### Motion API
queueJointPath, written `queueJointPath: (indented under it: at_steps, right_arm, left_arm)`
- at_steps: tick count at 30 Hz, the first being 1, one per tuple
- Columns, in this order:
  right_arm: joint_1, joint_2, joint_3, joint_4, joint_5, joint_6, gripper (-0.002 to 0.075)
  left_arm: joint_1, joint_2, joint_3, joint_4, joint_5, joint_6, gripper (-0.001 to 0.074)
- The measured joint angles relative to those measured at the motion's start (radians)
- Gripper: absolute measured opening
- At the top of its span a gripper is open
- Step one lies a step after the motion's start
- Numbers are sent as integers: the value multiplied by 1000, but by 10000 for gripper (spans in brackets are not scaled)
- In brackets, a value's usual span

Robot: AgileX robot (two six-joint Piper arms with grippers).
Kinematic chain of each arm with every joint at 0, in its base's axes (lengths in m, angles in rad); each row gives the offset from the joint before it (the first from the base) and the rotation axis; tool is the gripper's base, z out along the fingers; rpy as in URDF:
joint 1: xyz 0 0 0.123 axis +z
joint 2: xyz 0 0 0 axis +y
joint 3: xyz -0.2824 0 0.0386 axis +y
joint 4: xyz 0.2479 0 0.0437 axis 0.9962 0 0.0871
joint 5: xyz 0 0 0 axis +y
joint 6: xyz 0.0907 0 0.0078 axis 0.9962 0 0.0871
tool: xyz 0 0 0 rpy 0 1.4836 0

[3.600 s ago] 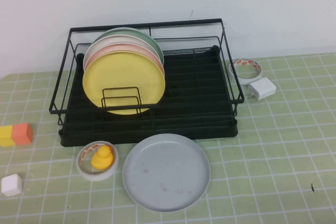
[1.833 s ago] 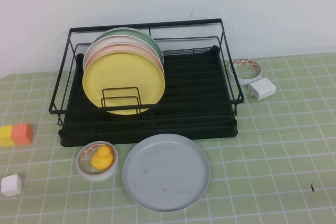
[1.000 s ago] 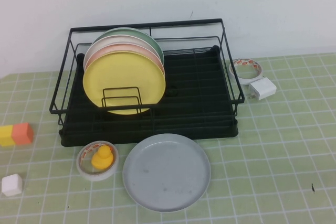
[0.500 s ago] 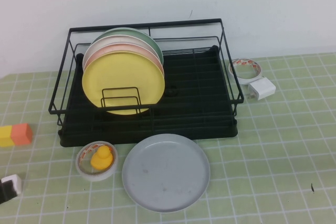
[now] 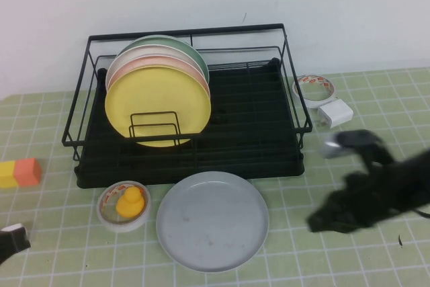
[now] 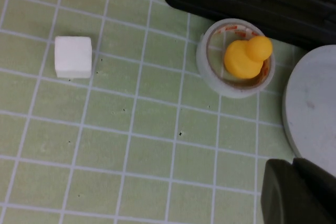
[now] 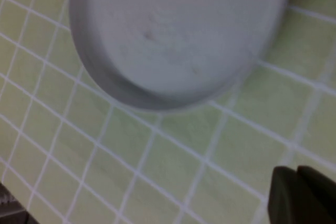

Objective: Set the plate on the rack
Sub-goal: Pick up the plate from the table

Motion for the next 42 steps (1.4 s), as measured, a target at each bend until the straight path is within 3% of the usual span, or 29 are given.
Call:
queueJointPath:
  at_steps: [7, 14, 22, 31, 34, 39, 42]
  right_arm:
    - [118, 141, -196, -126, -44, 135, 23]
    - [124, 260, -340, -218, 9, 223, 283]
    - [124, 353, -369, -219, -3, 254, 346]
    - [126, 434, -400, -125, -10, 245, 312]
    - [128, 446, -407, -99, -8, 241, 249]
    - [130, 457, -410, -68, -8, 240, 72]
    - [134, 463, -412, -66, -2, 240, 22]
  left_arm:
    - [0, 0, 19, -23, -1, 0, -1]
    - [0, 0, 19, -42, -1, 0, -1]
    - [0, 0, 19, -56, -1, 0, -1]
    - [0, 0, 19, -100, -5, 4, -1]
    - [0, 0, 19, -102, -8, 4, -1]
    - [0, 0, 19, -104, -6, 7, -1]
    - [0, 0, 19, -104, 4, 19, -1]
